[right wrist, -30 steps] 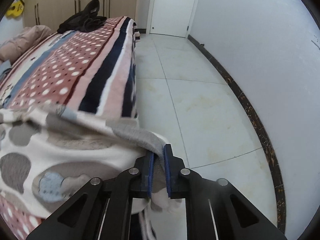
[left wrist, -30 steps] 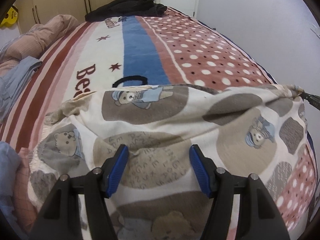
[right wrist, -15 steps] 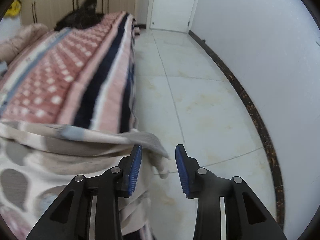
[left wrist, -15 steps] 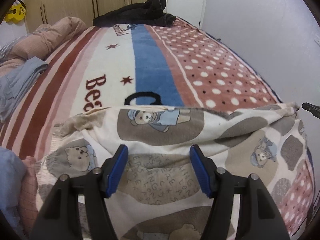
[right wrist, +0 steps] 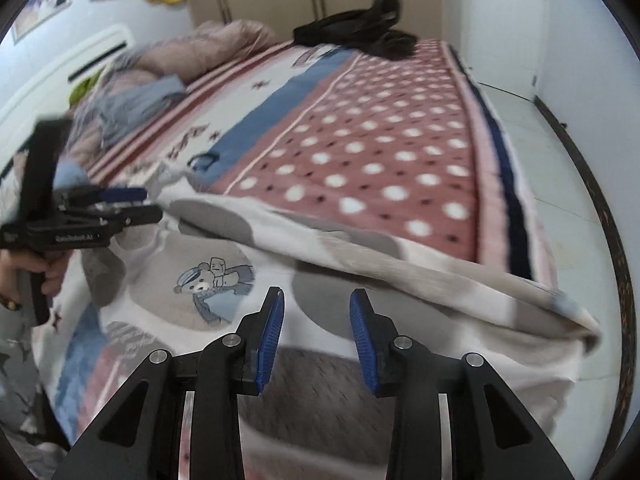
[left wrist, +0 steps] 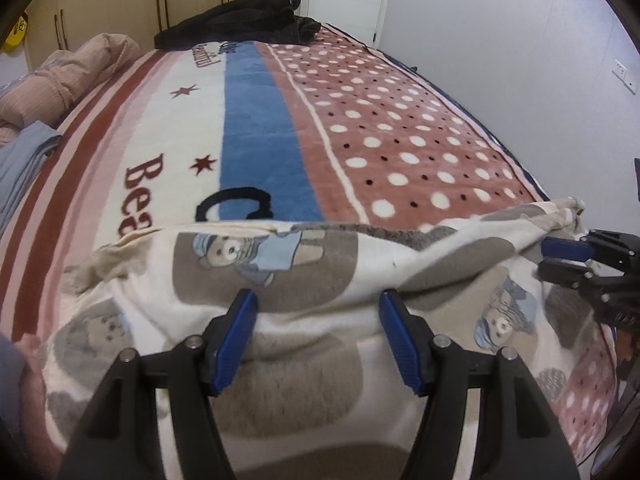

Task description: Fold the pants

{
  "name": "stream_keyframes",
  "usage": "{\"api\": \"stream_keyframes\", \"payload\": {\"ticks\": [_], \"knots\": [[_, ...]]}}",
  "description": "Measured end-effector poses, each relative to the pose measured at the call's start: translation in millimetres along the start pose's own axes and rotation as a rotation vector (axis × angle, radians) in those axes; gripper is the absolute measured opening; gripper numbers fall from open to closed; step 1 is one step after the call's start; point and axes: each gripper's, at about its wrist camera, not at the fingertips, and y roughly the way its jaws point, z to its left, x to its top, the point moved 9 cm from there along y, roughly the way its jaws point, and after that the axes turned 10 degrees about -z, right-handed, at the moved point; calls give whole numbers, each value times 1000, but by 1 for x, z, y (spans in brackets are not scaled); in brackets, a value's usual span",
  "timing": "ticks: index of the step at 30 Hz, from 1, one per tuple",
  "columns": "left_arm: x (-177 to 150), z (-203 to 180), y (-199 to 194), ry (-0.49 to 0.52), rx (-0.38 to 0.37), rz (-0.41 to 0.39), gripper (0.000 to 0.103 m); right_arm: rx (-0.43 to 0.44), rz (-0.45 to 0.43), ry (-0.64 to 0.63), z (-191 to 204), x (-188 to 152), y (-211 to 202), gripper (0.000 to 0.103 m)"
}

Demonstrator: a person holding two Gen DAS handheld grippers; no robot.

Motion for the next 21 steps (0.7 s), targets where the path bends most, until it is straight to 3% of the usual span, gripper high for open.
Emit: {"api": "stream_keyframes", "payload": {"ticks": [8,10,14,18,21], "knots": [[22,19,33,-20,54,-20,63,-99,-48,30,-42,21,31,27],[28,25,39,-50,74,-29,72,-123,-65,57,-56,26,34,26],[31,28,50,-33,101,-22,74,-194,-83,91,-81,30,39,22],[30,24,35,-1,122,-36,74,-260,-109,157,-112,32,25,25],[27,17,11,27,101,-71,74,-283,-135,183,-134,26,-10,27]]}}
